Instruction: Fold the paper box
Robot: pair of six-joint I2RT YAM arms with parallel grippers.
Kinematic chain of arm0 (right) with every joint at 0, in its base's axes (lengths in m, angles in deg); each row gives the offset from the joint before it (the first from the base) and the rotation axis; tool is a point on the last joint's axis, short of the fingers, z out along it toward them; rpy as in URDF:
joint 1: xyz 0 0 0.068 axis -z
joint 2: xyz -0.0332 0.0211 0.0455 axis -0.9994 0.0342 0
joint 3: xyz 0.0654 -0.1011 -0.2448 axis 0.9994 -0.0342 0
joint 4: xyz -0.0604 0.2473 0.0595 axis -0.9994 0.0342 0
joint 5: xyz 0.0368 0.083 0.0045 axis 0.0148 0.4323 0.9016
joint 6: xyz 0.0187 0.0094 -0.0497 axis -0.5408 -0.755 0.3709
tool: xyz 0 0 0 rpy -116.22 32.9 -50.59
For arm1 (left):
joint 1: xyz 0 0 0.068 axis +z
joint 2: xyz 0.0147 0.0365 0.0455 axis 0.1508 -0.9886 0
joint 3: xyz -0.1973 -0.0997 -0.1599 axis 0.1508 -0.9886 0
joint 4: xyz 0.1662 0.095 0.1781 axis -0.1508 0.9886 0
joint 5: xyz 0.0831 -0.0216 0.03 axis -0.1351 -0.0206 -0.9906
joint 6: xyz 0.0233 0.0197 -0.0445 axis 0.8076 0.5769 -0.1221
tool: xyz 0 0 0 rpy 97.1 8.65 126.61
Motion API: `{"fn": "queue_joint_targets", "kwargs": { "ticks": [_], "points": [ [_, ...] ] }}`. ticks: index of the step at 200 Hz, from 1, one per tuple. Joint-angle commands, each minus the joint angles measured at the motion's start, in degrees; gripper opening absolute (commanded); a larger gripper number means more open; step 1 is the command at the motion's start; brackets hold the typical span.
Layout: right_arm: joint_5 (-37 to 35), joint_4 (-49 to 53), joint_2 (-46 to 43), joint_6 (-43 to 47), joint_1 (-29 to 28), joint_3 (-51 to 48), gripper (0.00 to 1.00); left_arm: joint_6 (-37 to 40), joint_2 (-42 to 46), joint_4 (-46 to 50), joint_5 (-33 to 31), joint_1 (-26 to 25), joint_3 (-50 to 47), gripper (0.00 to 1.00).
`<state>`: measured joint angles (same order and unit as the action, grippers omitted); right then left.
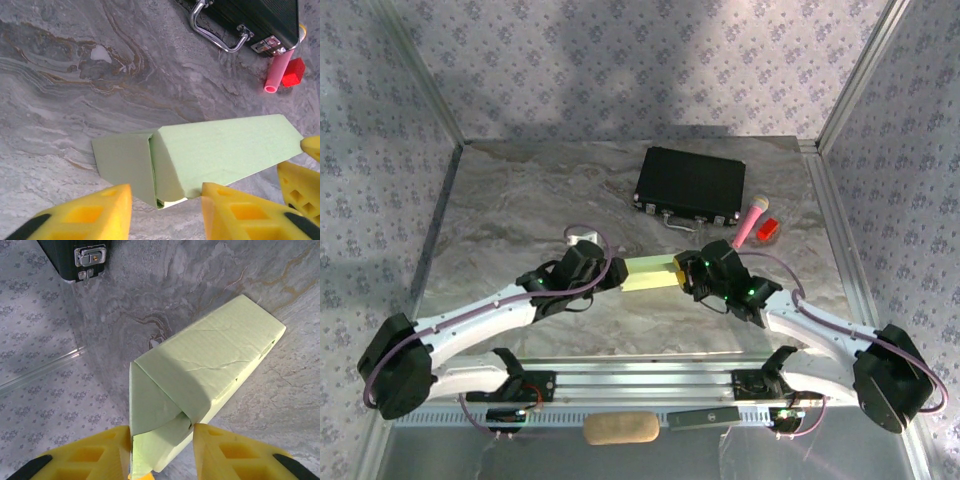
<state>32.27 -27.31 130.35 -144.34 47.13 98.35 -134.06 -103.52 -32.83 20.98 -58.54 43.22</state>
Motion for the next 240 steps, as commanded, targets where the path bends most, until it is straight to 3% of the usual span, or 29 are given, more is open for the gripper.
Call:
{"fn": "queue_joint_targets", "kwargs": {
  "ticks": [1,24,60,112,240],
  "points": [
    [-0.66,3.12,0.50,0.93,-0.28,-1.00,0.33,-0.72,0.52,-1.25,0.77,0.25,-1.35,0.33],
    [-0.52,3.36,0.69,0.96,-0.39,-1.11,0.31,-0.99,3.31,-0.66,0.42,0.24,-1.67,0.31],
    [-0.68,3.45,0.87,1.00,-0.36,-1.07,0.31,0.06,7.21,3.31,-2.68,0.60,0.05,0.44],
    [-0.43,3.51,1.23,1.24,-0.55,-0.96,0.28,0.15,1.11,-0.72,0.43,1.99,1.46,0.49],
    [1.84,5.24,2.12,1.89,1.74,-3.17,0.19,-1.69,-4.86,-8.13,2.85,2.23,-5.55,0.16]
  ]
}}
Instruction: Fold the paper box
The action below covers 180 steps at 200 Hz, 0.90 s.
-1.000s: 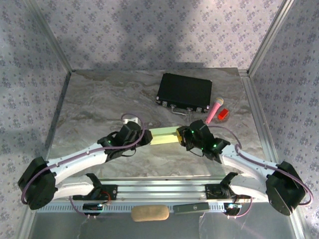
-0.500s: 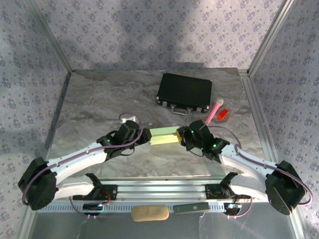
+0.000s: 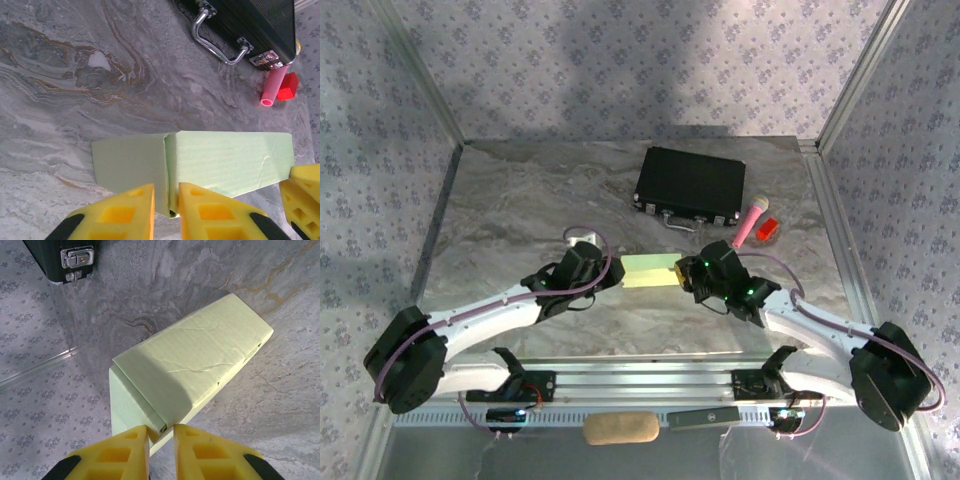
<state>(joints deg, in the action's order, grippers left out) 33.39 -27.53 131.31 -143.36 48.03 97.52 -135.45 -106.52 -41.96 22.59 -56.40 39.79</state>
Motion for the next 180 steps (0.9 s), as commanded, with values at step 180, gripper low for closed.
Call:
{"fn": "queue_joint_targets", "kwargs": {
  "ticks": [180],
  "points": [
    [4.72,26.21,-25.05,24.53,7.13,-15.24,0.23,-0.53,-12.35,1.13,-9.61,-20.20,3.70,0.11]
  ]
}}
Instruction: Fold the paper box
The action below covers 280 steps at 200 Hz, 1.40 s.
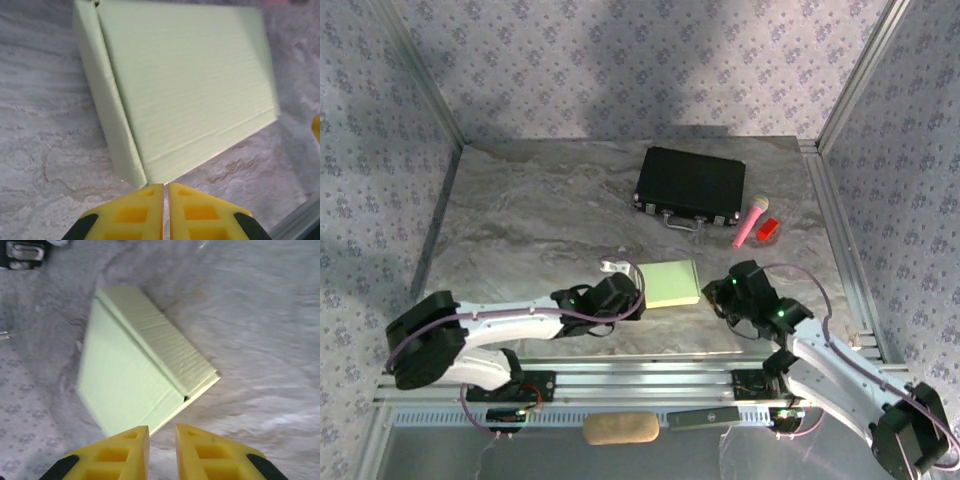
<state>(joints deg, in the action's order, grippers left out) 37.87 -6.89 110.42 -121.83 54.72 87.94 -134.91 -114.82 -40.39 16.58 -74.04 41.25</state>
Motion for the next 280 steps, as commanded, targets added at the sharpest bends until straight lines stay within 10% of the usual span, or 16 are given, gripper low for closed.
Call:
{"fn": "queue_joint_targets", "kwargs": {
  "ticks": [1,68,81,88,99,169,217,280],
  "points": [
    [0.23,5.47,-4.33,2.92,0.44,-5.97,0.23,-1.09,-4.30,-0.49,-3.58,-2.66,2.28,0.11],
    [2.35,2.18,3.45,9.03,3.77,-1.10,0.37,-0.06,-5.94,-0.39,-2.44,-0.37,5.14,0.17],
    [-0.01,8.18,5.63,14.79,3.77,4.88,0.57,1.34,-1.96,1.73,-1.44,2.28,5.14,0.40],
    [-4.04,12.28,5.66,17.94,2.99,9.38,0.95,2.58,0.86,3.88,-1.08,4.10,5.33,0.56],
    [-15.26,21.61,5.06,22.61,0.41,16.46,0.99,5.33,5.98,7.48,-0.65,7.50,5.89,0.99],
    [-44.31,35.46,8.44,39.11,2.06,36.66,0.99,20.56,25.96,24.92,11.21,40.71,8.76,1.00],
    [-53.36,24.34,3.64,46.63,6.66,27.03,0.99,18.15,30.36,30.84,-16.16,42.26,5.95,1.00],
    [-46.98,-15.24,-13.11,68.20,16.34,-3.42,0.99,39.79,30.53,7.04,-20.64,43.79,-6.46,1.00]
  ]
}}
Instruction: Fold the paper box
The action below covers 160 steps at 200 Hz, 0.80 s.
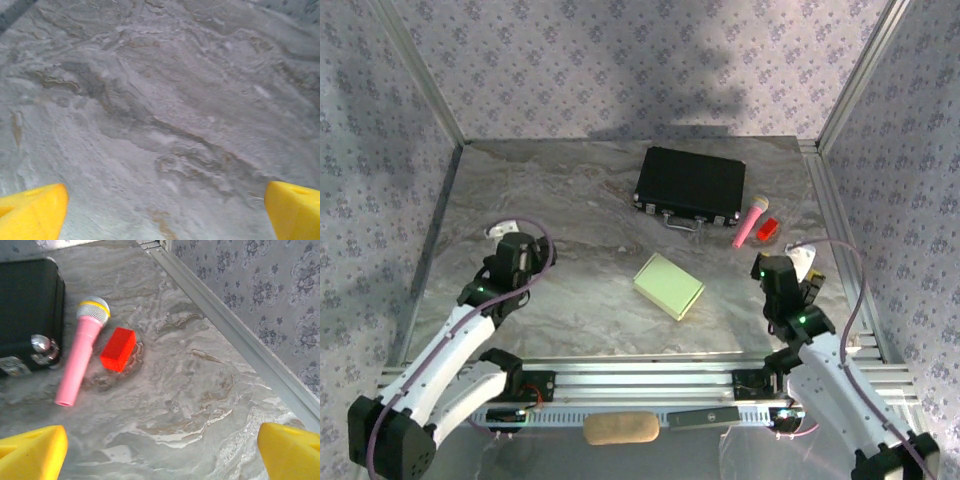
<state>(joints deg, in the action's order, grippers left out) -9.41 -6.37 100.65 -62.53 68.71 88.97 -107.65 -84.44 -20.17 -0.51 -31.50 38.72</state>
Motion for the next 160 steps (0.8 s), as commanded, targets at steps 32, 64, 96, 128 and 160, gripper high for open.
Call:
{"fn": "queue_joint_targets", "kwargs": {
  "ticks": [32,64,96,128,160],
  "points": [
    [3.77,-26.89,0.58,9.57,7.75,-11.38,0.99,21.87,-5.26,-29.75,1.37,7.02,-9.69,1.00],
    [8.06,-38.16,7.98,7.35,13.38,-14.32,0.99,25.88,-14.84,-36.44,6.50,13.55,-9.11,1.00],
    [12.96,-50.91,21.07,6.72,18.03,-12.99,0.99,26.10,-25.54,-46.96,10.96,18.08,-9.30,1.00],
    [18.42,-62.18,34.74,9.63,20.63,-9.32,0.99,27.82,-31.23,-55.32,11.99,19.06,-8.48,1.00],
    [23.89,-58.58,38.02,11.67,21.53,-4.91,0.99,27.98,-42.45,-81.44,14.23,21.38,-15.92,1.00]
  ]
}}
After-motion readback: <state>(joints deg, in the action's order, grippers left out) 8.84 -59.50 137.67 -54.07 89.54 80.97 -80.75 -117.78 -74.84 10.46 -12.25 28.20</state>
